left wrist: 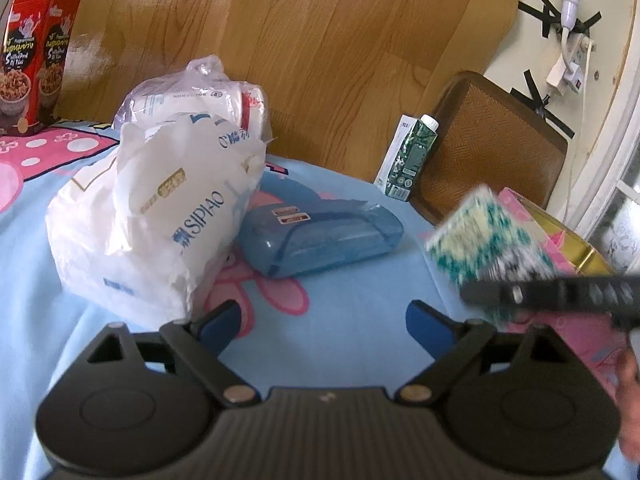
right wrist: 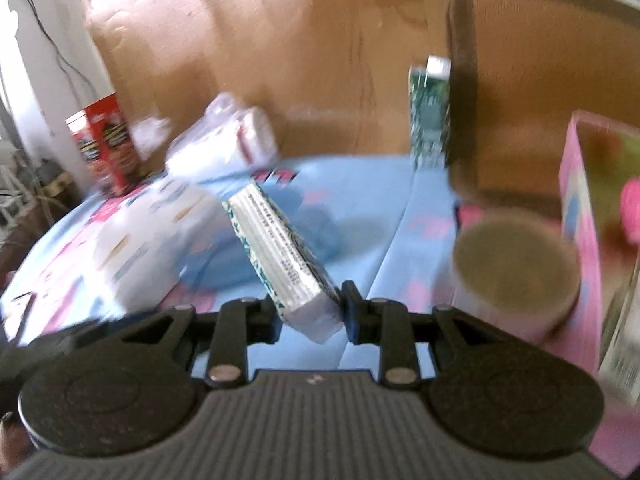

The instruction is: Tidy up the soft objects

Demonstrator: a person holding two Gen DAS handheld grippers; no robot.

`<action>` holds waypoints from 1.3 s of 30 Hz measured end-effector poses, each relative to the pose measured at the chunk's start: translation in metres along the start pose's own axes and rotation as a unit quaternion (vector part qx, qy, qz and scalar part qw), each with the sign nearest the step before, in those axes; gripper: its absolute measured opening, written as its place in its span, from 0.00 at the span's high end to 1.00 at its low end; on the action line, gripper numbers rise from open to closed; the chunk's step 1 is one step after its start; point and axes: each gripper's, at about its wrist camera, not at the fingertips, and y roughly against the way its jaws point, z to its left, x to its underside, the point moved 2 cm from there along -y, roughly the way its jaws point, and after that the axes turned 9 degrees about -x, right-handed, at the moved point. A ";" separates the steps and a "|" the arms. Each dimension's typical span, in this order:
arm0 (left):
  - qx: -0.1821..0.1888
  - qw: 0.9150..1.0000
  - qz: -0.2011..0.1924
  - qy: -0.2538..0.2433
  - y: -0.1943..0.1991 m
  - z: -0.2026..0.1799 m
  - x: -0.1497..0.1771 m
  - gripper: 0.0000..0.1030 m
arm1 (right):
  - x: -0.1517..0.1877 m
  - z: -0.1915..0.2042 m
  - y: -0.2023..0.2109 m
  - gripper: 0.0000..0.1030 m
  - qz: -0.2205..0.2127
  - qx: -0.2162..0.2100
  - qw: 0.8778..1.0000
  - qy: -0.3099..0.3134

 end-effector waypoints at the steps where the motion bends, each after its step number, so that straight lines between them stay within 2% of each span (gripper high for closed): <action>1: -0.002 1.000 0.000 -0.002 0.000 -0.001 0.000 0.09 | 0.005 -0.001 0.002 0.67 0.008 -0.013 1.000 -0.011; 5: -0.006 1.000 0.001 -0.006 -0.001 -0.002 0.000 0.08 | 0.024 0.010 0.000 0.64 0.020 -0.043 0.998 -0.045; 6: -0.008 1.000 0.001 -0.007 0.000 -0.002 0.001 0.08 | 0.028 0.010 0.000 0.61 0.015 -0.036 0.998 -0.044; 7: -0.009 1.000 0.001 -0.009 0.000 -0.003 0.001 0.07 | 0.030 0.011 0.000 0.52 0.007 -0.022 0.999 -0.041; 10: -0.011 1.000 0.003 -0.011 0.000 -0.004 0.001 0.05 | 0.037 0.011 0.005 0.35 -0.032 0.032 0.999 -0.011; 16: -0.017 1.000 0.005 -0.020 -0.002 -0.007 0.001 0.03 | 0.058 0.013 0.010 0.24 -0.077 0.052 0.994 0.052; 18: -0.019 1.000 0.005 -0.023 -0.002 -0.008 0.001 0.03 | 0.063 0.012 0.004 0.24 -0.067 0.049 0.995 0.054; 28: -0.019 0.999 0.007 -0.026 -0.002 -0.008 0.001 0.00 | 0.063 0.002 0.007 0.17 -0.071 0.013 0.997 0.034; 39: -0.020 0.999 0.008 -0.028 -0.002 -0.010 0.002 0.00 | 0.064 0.000 0.009 0.15 -0.071 0.003 0.997 0.028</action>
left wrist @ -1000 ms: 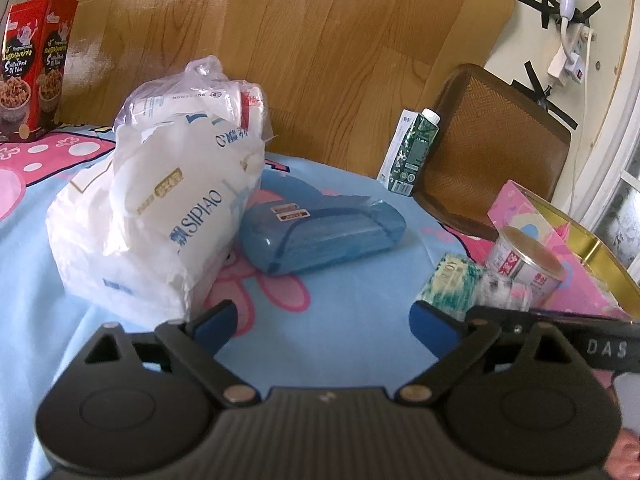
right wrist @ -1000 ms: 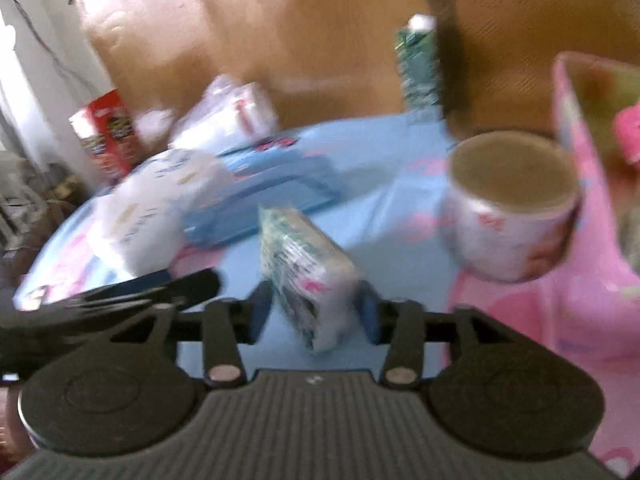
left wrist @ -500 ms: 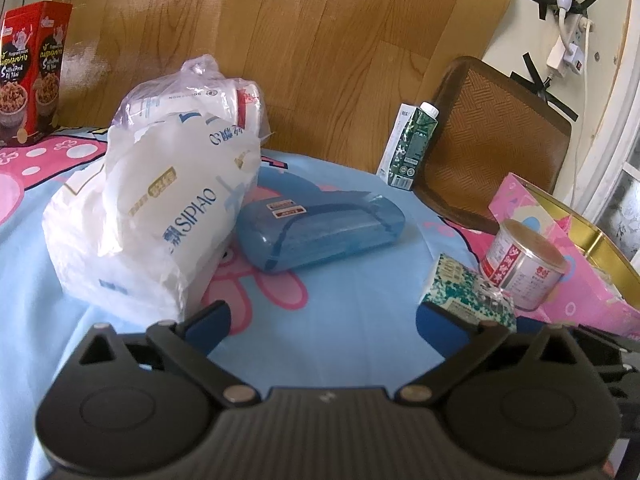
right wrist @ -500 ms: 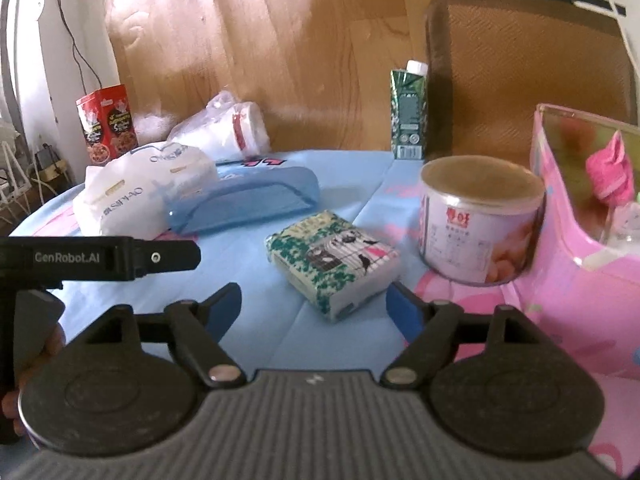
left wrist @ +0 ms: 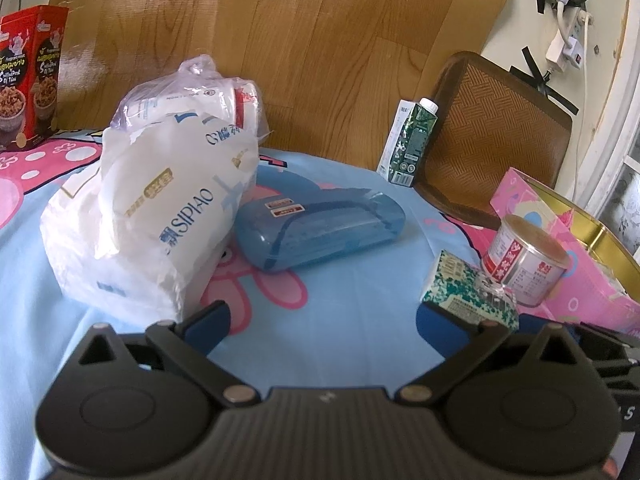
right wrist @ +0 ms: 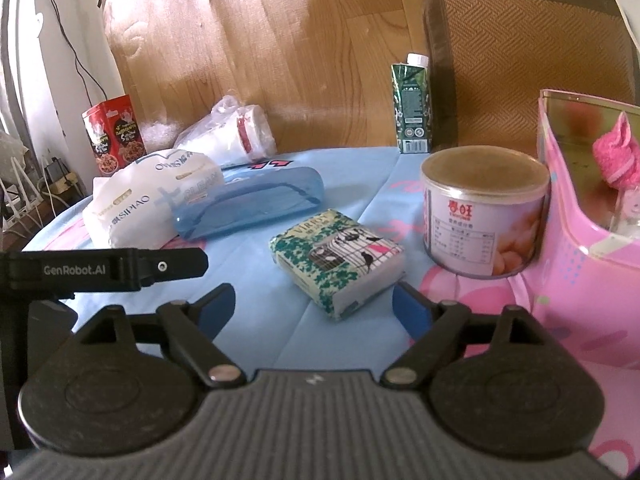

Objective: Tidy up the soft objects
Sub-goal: 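Move the left gripper around the tissue pack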

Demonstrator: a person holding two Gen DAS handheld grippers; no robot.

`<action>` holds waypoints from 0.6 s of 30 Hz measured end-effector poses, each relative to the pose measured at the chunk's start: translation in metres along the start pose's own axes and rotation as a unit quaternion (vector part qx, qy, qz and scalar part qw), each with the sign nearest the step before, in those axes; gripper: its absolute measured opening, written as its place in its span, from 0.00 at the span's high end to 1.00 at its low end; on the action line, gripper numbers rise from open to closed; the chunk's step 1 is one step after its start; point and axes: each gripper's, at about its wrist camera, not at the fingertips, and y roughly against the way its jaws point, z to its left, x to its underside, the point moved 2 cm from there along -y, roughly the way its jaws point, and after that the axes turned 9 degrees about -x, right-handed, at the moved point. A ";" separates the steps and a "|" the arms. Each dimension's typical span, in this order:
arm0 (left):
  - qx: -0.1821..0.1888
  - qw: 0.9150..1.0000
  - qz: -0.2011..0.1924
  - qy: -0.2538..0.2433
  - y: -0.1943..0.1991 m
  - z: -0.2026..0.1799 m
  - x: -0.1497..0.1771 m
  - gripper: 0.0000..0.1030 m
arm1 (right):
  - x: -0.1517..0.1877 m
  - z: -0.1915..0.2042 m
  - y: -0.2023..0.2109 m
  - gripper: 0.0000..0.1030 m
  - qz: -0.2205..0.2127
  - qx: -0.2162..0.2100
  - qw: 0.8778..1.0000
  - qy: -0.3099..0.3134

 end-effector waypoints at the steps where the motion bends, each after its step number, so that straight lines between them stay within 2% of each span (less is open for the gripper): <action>1: 0.000 1.000 0.000 0.000 0.000 0.000 0.000 0.00 | 0.000 0.000 0.000 0.14 0.000 0.000 1.000 -0.001; 18: 0.000 1.000 0.000 0.001 0.000 0.000 0.000 0.00 | 0.000 0.000 0.000 0.13 0.000 0.001 1.000 -0.002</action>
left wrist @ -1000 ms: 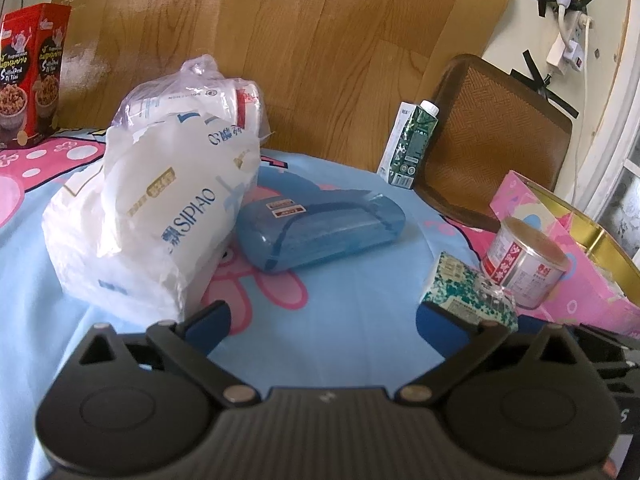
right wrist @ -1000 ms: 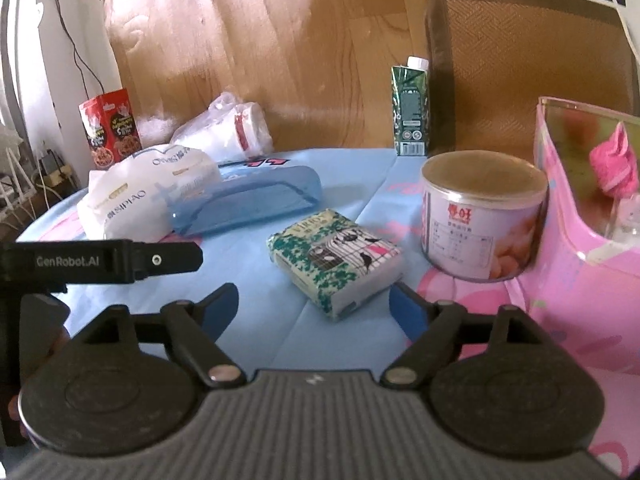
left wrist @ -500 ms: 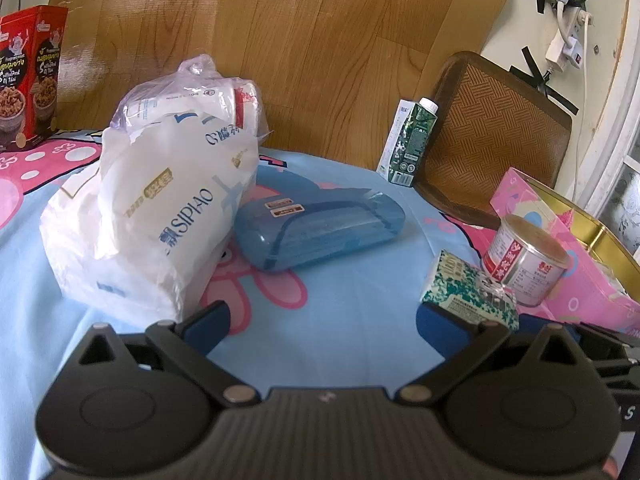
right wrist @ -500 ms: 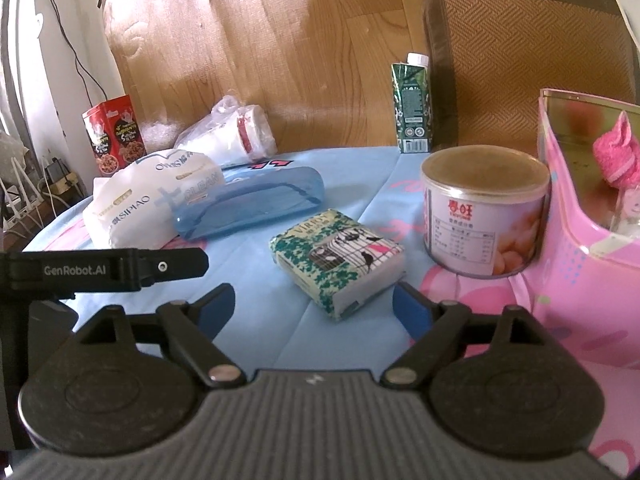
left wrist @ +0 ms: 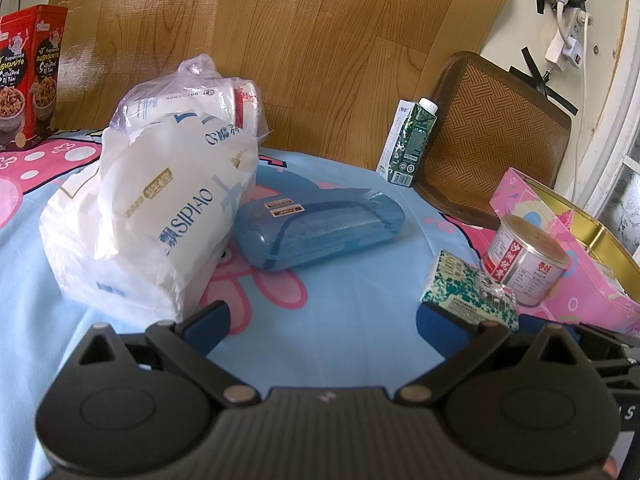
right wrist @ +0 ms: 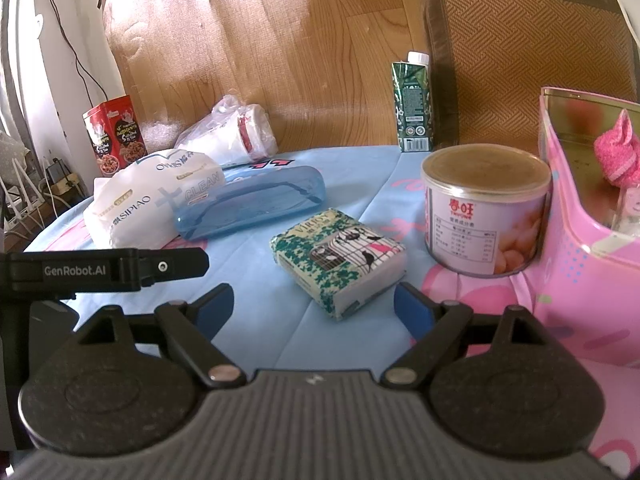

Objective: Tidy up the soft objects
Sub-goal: 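Move the left gripper around the tissue pack, then close the left gripper on the tissue pack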

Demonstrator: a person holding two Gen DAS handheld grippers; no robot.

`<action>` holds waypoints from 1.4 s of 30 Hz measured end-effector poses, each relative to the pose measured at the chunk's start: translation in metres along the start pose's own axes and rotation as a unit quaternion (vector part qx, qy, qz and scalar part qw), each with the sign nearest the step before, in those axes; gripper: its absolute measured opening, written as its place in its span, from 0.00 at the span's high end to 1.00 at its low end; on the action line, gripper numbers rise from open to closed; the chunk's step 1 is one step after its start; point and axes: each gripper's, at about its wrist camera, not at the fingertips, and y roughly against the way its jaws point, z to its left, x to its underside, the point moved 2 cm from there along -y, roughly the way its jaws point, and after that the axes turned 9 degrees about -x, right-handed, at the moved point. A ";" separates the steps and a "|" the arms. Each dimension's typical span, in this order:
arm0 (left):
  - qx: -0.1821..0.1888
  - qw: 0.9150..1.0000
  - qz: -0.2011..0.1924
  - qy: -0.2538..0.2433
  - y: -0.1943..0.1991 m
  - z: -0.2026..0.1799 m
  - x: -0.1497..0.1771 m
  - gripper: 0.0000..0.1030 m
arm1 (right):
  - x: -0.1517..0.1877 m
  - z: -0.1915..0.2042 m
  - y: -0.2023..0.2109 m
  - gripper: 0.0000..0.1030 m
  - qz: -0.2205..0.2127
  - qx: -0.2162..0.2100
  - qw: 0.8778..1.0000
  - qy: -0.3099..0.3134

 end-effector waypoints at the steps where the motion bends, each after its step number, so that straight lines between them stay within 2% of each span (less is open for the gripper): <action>1: 0.000 1.000 0.000 0.000 0.000 0.000 0.000 0.00 | 0.000 0.000 0.000 0.13 0.000 0.000 1.000 0.000; 8: 0.015 1.000 -0.007 0.022 0.002 0.007 -0.001 0.00 | 0.001 0.000 0.000 0.13 -0.002 0.000 1.000 -0.002; 13: 0.029 0.999 -0.015 0.017 0.004 0.006 -0.001 0.00 | 0.001 0.000 0.001 0.12 -0.003 -0.002 1.000 -0.004; 18: 0.063 0.998 -0.026 0.004 0.007 0.002 -0.004 0.00 | 0.001 0.000 0.001 0.12 -0.003 -0.002 1.000 -0.004; 24: 0.102 0.995 -0.008 0.001 -0.001 -0.016 -0.013 0.01 | 0.000 -0.002 0.002 0.12 -0.004 -0.004 1.000 -0.009; 30: 0.143 0.990 0.007 -0.019 -0.014 -0.048 -0.029 0.09 | -0.001 -0.003 0.001 0.12 -0.004 -0.002 1.000 -0.010; 33: 0.147 0.988 0.033 -0.031 -0.032 -0.066 -0.033 0.21 | -0.001 -0.004 0.000 0.14 -0.004 0.002 1.000 -0.014; 35: 0.157 0.985 0.067 -0.032 -0.047 -0.073 -0.029 0.49 | -0.001 -0.004 0.000 0.18 -0.003 0.005 1.000 -0.013; 37: 0.142 0.987 0.065 -0.035 -0.046 -0.077 -0.025 0.51 | -0.001 -0.005 -0.001 0.33 -0.005 0.012 1.000 -0.014; 38: 0.138 0.988 0.065 -0.036 -0.042 -0.077 -0.023 0.52 | -0.001 -0.006 0.000 0.38 -0.007 0.019 1.000 -0.017; 39: 0.138 0.988 0.068 -0.033 -0.036 -0.075 -0.019 0.52 | -0.001 -0.008 0.001 0.48 -0.011 0.025 0.999 -0.023; 40: 0.138 0.988 0.069 -0.027 -0.030 -0.073 -0.016 0.52 | -0.001 -0.010 0.002 0.54 -0.015 0.031 0.999 -0.031; 42: 0.143 0.987 0.077 -0.019 -0.017 -0.067 -0.006 0.52 | 0.001 -0.012 0.007 0.55 -0.012 0.023 0.999 -0.033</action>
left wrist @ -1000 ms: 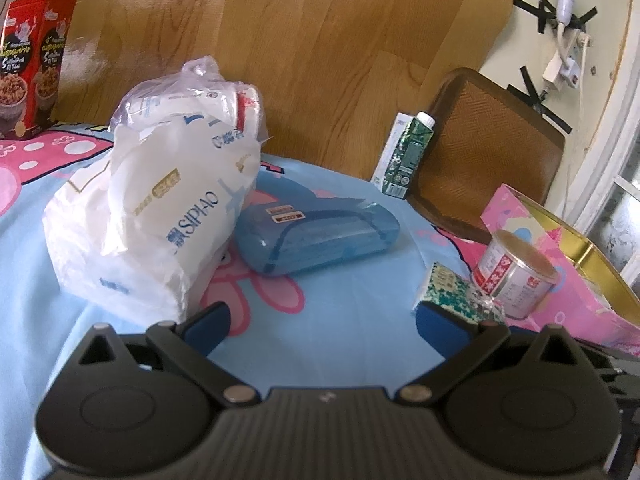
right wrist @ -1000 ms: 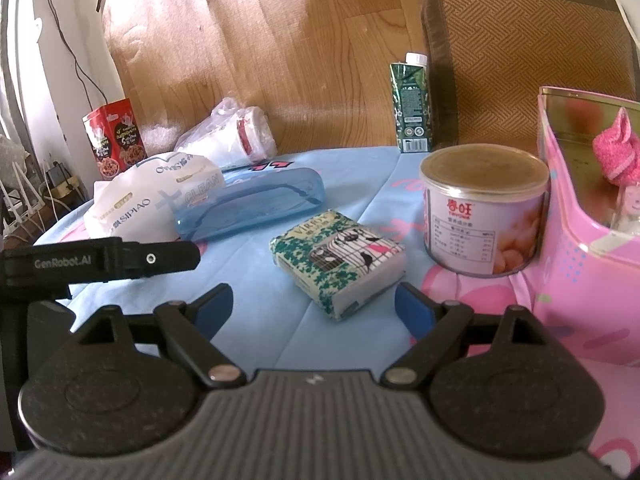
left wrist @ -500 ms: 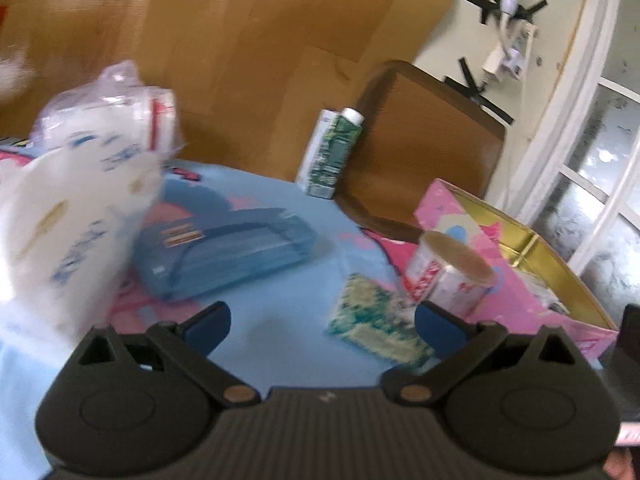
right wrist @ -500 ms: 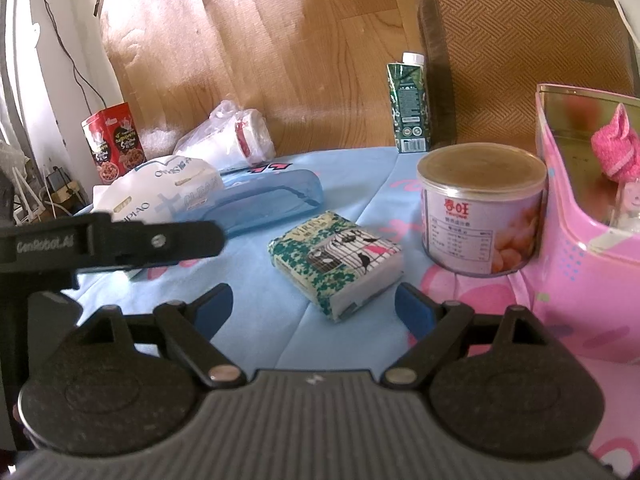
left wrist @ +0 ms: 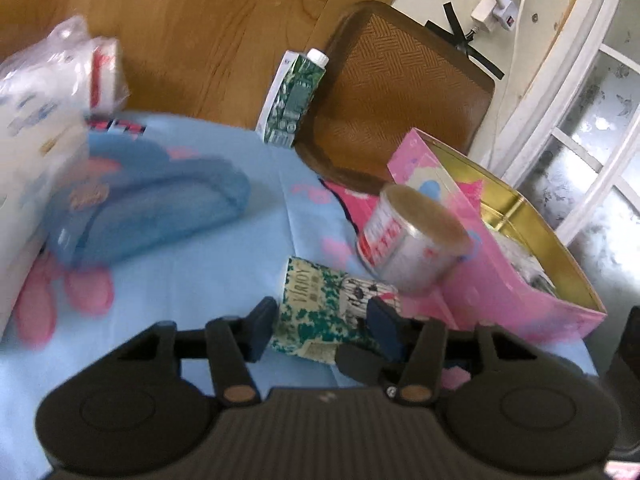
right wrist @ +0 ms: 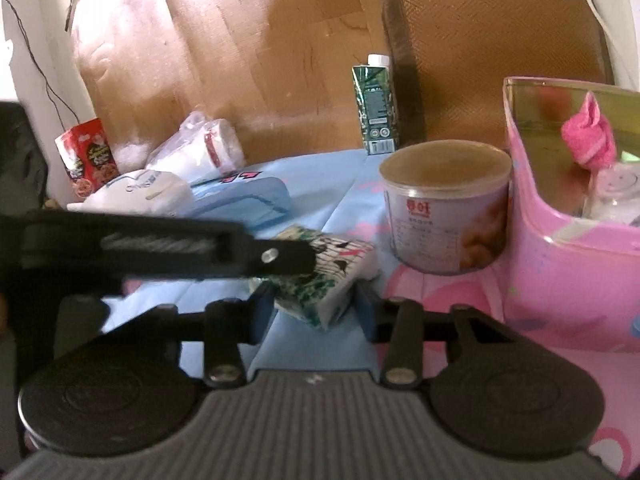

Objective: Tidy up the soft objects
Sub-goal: 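Close the left gripper on the tissue pack, then carry the tissue pack into the pink tin and open the left gripper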

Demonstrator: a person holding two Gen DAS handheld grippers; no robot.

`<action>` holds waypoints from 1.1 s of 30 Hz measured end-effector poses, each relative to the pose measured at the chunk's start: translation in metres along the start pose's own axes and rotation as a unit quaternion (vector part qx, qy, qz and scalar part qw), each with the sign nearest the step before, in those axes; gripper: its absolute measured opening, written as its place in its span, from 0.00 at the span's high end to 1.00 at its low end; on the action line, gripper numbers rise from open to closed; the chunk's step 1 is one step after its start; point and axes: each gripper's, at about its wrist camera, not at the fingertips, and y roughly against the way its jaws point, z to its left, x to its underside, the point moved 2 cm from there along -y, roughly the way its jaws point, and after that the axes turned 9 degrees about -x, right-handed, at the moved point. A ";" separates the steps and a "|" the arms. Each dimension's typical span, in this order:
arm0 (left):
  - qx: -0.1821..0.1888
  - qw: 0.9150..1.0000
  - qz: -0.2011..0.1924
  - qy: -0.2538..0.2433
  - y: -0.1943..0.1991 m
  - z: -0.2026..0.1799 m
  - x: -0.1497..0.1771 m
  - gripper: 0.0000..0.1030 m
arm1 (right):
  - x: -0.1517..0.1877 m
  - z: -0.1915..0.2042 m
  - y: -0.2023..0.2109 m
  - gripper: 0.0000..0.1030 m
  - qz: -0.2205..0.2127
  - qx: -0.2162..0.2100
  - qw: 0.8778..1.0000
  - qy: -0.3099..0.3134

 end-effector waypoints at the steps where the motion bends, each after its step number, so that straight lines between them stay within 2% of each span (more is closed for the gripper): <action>1: 0.008 1.000 0.002 0.001 0.006 -0.001 0.007 0.52 | 0.003 0.004 0.003 0.56 0.009 -0.005 1.000 0.017; 5: 0.039 0.999 0.007 -0.022 0.022 -0.025 0.034 0.52 | 0.029 0.019 0.038 0.56 0.014 -0.003 0.996 0.091; 11: 0.073 0.991 0.031 -0.106 0.008 -0.097 0.048 0.52 | 0.057 0.003 0.093 0.56 -0.007 0.061 0.993 0.104; 18: 0.132 0.968 0.058 -0.203 -0.024 -0.194 0.063 0.51 | 0.073 -0.042 0.147 0.56 -0.039 0.158 0.985 0.062; 22: 0.153 0.957 0.062 -0.241 -0.030 -0.235 0.073 0.50 | 0.084 -0.067 0.176 0.56 -0.065 0.204 0.976 0.038; 26: 0.171 0.953 0.025 -0.249 -0.015 -0.255 0.056 0.48 | 0.085 -0.080 0.200 0.56 -0.103 0.221 0.969 0.027; 30: 0.177 0.952 -0.020 -0.251 -0.007 -0.283 0.027 0.41 | 0.060 -0.083 0.215 0.56 -0.179 0.232 0.955 0.049; 33: 0.161 0.950 -0.052 -0.261 -0.018 -0.300 0.011 0.28 | 0.037 -0.093 0.210 0.55 -0.207 0.247 0.944 0.067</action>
